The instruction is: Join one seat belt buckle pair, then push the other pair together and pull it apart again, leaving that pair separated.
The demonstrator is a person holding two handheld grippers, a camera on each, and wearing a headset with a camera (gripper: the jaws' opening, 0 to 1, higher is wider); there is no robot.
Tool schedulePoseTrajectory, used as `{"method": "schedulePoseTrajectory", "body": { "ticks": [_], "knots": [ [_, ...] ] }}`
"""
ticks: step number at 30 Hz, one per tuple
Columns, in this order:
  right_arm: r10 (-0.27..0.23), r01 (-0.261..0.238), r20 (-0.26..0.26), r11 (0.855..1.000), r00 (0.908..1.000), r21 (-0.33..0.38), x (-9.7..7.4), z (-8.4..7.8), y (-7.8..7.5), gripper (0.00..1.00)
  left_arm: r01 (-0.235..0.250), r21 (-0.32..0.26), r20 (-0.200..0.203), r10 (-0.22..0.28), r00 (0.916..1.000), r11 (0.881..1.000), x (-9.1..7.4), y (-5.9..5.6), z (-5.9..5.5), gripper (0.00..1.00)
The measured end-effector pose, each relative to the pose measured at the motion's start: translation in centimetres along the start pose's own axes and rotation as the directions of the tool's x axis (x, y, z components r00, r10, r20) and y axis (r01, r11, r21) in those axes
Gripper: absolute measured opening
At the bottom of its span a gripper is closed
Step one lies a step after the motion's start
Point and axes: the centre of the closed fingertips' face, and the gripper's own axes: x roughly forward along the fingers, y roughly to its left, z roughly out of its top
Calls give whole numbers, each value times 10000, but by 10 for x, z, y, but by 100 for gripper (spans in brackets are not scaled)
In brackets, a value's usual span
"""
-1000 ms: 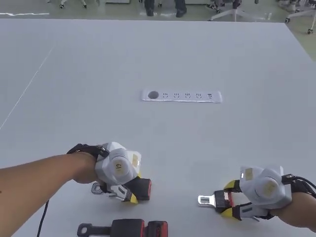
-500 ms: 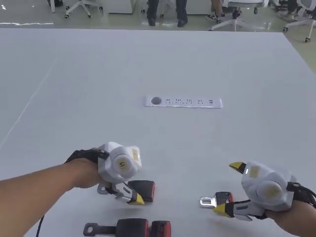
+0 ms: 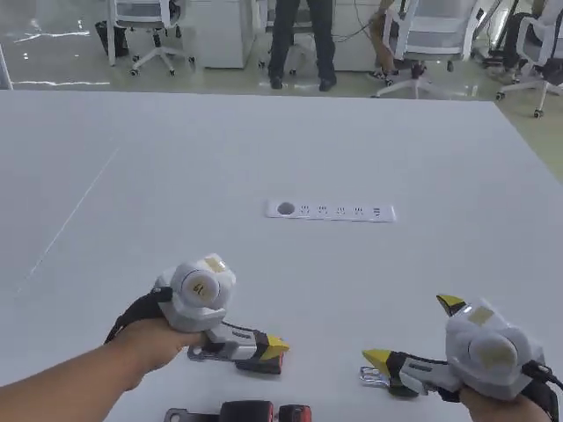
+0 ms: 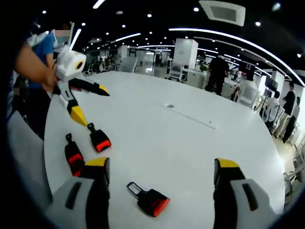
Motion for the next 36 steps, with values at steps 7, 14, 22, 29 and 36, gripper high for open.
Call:
{"method": "schedulePoseTrajectory", "body": {
  "ticks": [7, 14, 22, 29, 36],
  "knots": [
    [-350, 342, 234, 9988, 9991, 345, -18, -5, 9, 96, -782, -1519, 360, 846, 9958, 9853, -32, 6, -15, 100],
    [-773, 753, 136, 9909, 9969, 1118, -35, -23, 17, 96, -1127, -2348, 413, 1258, 9912, 9655, -64, 3, -46, 100],
    [-812, 780, 222, 9901, 9965, 1169, -60, -32, 32, 97, -1465, -2431, 687, 1677, 9835, 9589, -110, 2, -60, 100],
    [-630, 592, 441, 9948, 9970, 832, -85, -35, 43, 99, -1349, -2142, 811, 1553, 9845, 9674, -145, -16, -73, 100],
    [-881, 835, 563, 9933, 9945, 802, -112, -39, 50, 99, -1539, -2410, 954, 1812, 9788, 9582, -171, -22, -79, 100]
  ]
}}
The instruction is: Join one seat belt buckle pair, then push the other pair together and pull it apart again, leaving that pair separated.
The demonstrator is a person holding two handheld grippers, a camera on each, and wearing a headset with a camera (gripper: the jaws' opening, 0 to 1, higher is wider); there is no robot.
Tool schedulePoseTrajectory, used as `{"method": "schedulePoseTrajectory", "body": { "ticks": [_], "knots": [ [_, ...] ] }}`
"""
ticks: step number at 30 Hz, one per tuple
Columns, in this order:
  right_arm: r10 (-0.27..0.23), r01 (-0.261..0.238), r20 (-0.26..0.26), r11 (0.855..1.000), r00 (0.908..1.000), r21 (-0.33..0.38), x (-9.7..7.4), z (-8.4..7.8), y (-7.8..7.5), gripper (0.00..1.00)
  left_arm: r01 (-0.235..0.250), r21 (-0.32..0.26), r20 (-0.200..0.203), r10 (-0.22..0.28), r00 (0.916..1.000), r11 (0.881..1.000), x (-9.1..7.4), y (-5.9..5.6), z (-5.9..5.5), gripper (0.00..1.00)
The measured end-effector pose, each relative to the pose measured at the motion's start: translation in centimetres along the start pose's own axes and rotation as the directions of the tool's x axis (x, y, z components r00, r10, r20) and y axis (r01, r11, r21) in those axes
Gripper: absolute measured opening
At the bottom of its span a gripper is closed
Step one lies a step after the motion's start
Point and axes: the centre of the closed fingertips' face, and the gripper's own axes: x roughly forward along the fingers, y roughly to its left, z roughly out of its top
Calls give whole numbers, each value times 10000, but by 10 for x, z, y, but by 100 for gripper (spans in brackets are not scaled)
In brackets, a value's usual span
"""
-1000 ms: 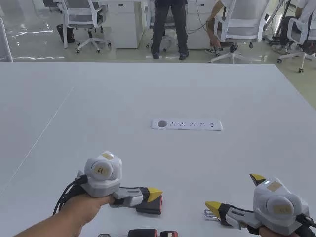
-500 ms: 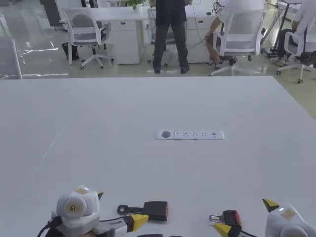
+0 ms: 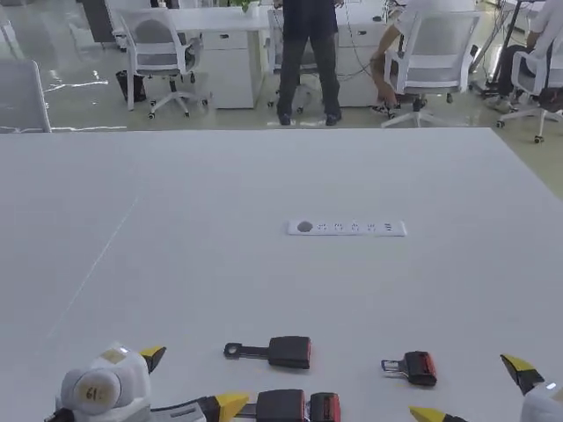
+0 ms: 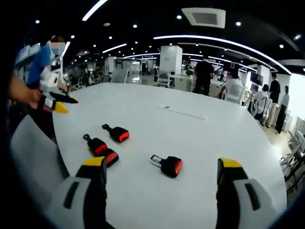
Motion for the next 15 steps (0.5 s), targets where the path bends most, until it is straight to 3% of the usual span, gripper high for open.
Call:
{"method": "schedulePoseTrajectory", "body": {
  "ticks": [7, 15],
  "knots": [
    [-320, 320, 6, 9987, 9995, 397, -12, -5, 3, 99, -333, -271, 488, 346, 9982, 9991, -20, 6, 7, 100],
    [-142, 142, -7, 9992, 9999, 366, -18, -10, 20, 98, -440, -576, 537, 471, 9974, 9974, -29, 9, -3, 99]
  ]
}}
